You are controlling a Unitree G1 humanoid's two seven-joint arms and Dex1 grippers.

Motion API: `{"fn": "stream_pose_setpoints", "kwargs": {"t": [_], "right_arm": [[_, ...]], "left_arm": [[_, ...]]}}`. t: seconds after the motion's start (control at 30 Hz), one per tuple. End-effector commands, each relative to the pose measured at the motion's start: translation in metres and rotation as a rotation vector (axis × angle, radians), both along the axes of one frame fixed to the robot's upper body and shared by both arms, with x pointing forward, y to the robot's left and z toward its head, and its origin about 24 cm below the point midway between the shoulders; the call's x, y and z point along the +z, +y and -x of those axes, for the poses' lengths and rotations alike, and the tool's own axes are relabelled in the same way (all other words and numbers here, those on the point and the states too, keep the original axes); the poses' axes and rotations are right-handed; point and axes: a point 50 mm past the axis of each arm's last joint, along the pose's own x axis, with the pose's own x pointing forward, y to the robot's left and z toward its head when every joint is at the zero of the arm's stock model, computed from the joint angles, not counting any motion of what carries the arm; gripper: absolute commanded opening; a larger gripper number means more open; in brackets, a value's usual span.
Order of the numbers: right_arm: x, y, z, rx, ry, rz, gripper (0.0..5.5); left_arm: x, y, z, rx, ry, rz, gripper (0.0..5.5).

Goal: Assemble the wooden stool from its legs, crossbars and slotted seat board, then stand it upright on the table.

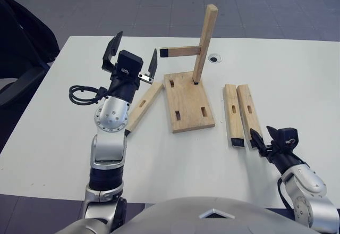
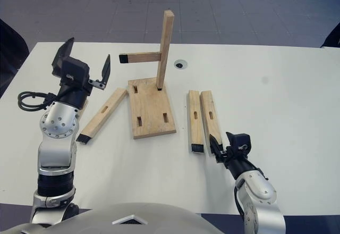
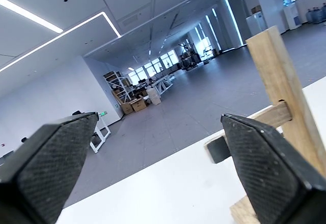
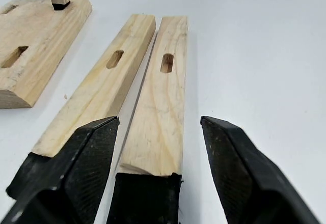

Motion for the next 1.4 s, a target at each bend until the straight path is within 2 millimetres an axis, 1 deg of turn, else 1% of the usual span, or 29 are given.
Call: {"fn": "stream_pose_setpoints", "kwargs": {"t": [0.03,0.2,0.27,0.33,0.47,0.5,0.63,0.7,0.77,0.87,0.93,0.97,1.03,1.1,1.17,1.23,1.3,1.37,1.4], "right_arm": [[-0.009,-0.002,-0.001,-0.003,0.086,0.021,2.96],[-0.014,-0.005,-0.001,-0.039,0.147,0.099,2.96],[-0.013,-0.008,-0.002,-0.064,0.139,0.142,2.51],[-0.012,-0.01,-0.003,-0.085,0.123,0.166,2.19],[-0.01,-0.013,-0.01,-0.102,0.088,0.169,2.09],[-0.008,-0.015,-0.015,-0.111,0.072,0.165,2.09],[0.009,-0.027,-0.046,-0.169,-0.044,0.126,2.09],[0.023,-0.026,-0.062,-0.157,-0.119,0.096,2.09],[0.042,-0.022,-0.078,-0.137,-0.216,0.036,2.09],[0.076,-0.016,-0.101,-0.109,-0.378,-0.118,2.09],[0.095,-0.01,-0.109,-0.059,-0.455,-0.222,2.09],[0.105,-0.003,-0.112,-0.002,-0.485,-0.28,2.09],[0.118,0.01,-0.113,0.106,-0.52,-0.36,2.09],[0.132,0.025,-0.112,0.253,-0.54,-0.46,2.09],[0.144,0.038,-0.112,0.412,-0.539,-0.551,2.09],[0.15,0.047,-0.114,0.539,-0.514,-0.609,2.09],[0.151,0.057,-0.116,0.674,-0.462,-0.67,2.09],[0.152,0.066,-0.118,0.779,-0.41,-0.735,2.09],[0.151,0.07,-0.118,0.85,-0.375,-0.766,2.09]], "left_arm": [[-0.003,0.008,0.0,0.04,0.01,0.001,4.48],[-0.004,0.01,0.001,0.047,0.015,-0.003,4.48],[-0.005,0.01,0.001,0.048,0.016,-0.003,4.48],[-0.006,0.01,0.001,0.049,0.018,-0.002,4.48],[-0.007,0.01,0.001,0.049,0.02,-0.001,4.48],[-0.007,0.011,0.001,0.049,0.019,-0.001,4.48],[-0.007,0.015,0.0,0.048,0.022,0.02,4.48],[-0.006,0.017,0.0,0.044,0.021,0.041,4.48],[-0.002,0.017,0.0,0.008,0.017,0.089,4.48],[0.005,0.021,0.001,-0.066,0.041,0.234,4.48],[0.009,0.023,0.002,-0.144,0.093,0.377,4.48],[0.009,0.024,0.003,-0.2,0.142,0.476,4.48],[0.013,0.024,0.005,-0.296,0.201,0.602,4.48],[0.016,0.018,0.013,-0.485,0.313,0.78,4.48],[0.022,0.006,0.024,-0.705,0.437,0.941,4.48],[0.028,-0.005,0.032,-0.871,0.521,1.036,4.79],[0.035,-0.016,0.04,-1.042,0.607,1.113,5.14],[0.04,-0.023,0.043,-1.135,0.67,1.176,5.48],[0.041,-0.025,0.042,-1.154,0.698,1.217,5.5]]}}
